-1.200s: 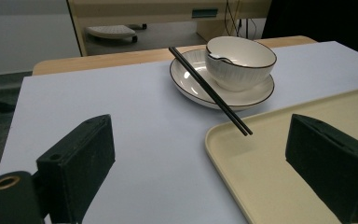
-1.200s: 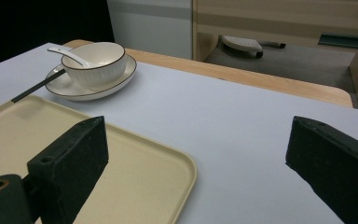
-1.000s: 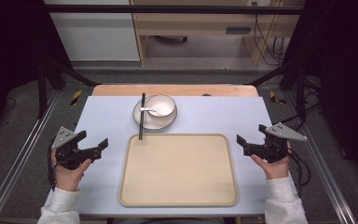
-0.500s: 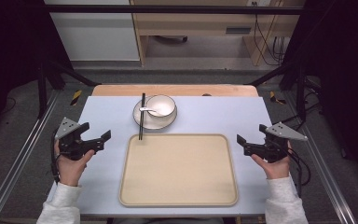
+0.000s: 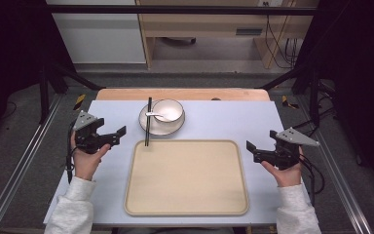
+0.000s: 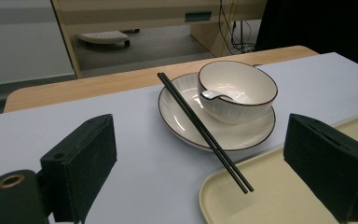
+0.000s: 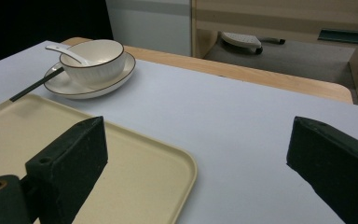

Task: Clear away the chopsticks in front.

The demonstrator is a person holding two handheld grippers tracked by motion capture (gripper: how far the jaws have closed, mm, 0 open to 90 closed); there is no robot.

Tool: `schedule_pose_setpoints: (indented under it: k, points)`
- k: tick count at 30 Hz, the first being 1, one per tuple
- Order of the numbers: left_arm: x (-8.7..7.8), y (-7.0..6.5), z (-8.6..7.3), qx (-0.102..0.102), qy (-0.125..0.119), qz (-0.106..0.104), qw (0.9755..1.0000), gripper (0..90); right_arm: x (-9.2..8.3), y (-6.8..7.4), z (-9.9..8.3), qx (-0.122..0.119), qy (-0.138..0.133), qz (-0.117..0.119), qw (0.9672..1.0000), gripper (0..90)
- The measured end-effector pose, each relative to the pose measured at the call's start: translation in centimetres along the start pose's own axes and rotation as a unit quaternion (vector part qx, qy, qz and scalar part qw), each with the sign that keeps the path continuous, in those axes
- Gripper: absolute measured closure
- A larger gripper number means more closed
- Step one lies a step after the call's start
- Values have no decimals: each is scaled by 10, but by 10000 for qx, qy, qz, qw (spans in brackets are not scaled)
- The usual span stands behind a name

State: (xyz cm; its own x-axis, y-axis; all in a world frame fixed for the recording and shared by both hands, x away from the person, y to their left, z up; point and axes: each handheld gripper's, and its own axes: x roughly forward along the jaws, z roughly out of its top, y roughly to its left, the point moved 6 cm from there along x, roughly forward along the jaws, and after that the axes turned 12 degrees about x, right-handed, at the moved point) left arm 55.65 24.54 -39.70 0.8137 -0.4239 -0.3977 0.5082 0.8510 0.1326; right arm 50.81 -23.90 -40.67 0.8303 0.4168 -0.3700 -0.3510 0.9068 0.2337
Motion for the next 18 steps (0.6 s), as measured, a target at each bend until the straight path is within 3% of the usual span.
schedule_pose_setpoints:
  k: [12,18]
  points:
    - [27,-1,20,117,102,-24,9999,100,4,1,-2,-9,60,-15,10000,54]
    - [49,-2,33,180,169,27,9997,107,4,1,-3,-21,82,-25,10000,53]
